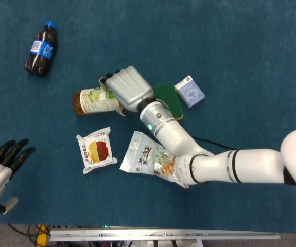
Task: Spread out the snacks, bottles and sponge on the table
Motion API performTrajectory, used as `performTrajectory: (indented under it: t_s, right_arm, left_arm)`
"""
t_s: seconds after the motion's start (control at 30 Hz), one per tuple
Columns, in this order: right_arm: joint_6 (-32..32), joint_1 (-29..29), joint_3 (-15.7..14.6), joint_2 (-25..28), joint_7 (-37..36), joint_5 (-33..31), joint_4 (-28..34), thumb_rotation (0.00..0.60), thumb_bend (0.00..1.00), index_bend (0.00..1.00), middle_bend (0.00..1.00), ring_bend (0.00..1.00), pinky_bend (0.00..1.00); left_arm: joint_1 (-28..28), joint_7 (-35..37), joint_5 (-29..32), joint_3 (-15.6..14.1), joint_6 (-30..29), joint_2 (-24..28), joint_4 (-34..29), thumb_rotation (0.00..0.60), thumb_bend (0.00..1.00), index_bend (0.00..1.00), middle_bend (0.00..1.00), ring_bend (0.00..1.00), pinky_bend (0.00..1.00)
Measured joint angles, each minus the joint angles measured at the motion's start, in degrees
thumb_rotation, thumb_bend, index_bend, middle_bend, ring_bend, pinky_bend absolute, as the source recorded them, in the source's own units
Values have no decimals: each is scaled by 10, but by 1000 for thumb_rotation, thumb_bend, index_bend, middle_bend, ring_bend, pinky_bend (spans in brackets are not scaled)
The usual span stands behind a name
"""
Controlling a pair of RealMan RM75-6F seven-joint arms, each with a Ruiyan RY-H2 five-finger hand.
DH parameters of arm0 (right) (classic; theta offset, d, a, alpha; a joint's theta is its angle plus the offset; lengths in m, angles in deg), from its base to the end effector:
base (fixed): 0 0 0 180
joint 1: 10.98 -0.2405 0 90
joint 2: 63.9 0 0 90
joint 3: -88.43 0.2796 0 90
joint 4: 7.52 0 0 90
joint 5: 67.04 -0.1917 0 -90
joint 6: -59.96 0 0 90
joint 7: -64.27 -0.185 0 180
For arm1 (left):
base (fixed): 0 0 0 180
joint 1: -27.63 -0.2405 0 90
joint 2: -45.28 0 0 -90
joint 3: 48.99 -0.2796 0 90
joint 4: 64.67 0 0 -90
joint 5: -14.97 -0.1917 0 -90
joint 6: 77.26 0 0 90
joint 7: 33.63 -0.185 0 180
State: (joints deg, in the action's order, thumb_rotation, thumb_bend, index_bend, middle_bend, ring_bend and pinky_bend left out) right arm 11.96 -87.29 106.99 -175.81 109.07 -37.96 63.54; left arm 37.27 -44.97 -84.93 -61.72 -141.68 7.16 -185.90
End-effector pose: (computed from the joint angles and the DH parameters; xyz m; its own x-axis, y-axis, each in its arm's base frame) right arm 0.0528 -0.3999 -0.1529 0.5732 -0.3353 0.7476 -0.7602 -0.5582 0.3325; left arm -0.2432 0.1554 0.1772 0.5664 0.4829 0.6679 0.8239 -0.3131 -0.4723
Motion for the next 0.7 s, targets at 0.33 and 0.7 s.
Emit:
performTrajectory:
  t_s: [0.33, 0.7]
  right_arm:
    - [-6, 10, -6, 49, -7, -8, 51, 600, 359, 109, 354, 359, 578]
    - [-55, 71, -21, 181, -36, 27, 191, 600, 358, 110, 353, 359, 578]
  left_arm:
    - [8, 14, 6, 9, 5, -2, 3, 600, 241, 0, 0, 0, 148]
    - [68, 65, 53, 58, 49, -20, 18, 600, 241, 0, 3, 0, 148]
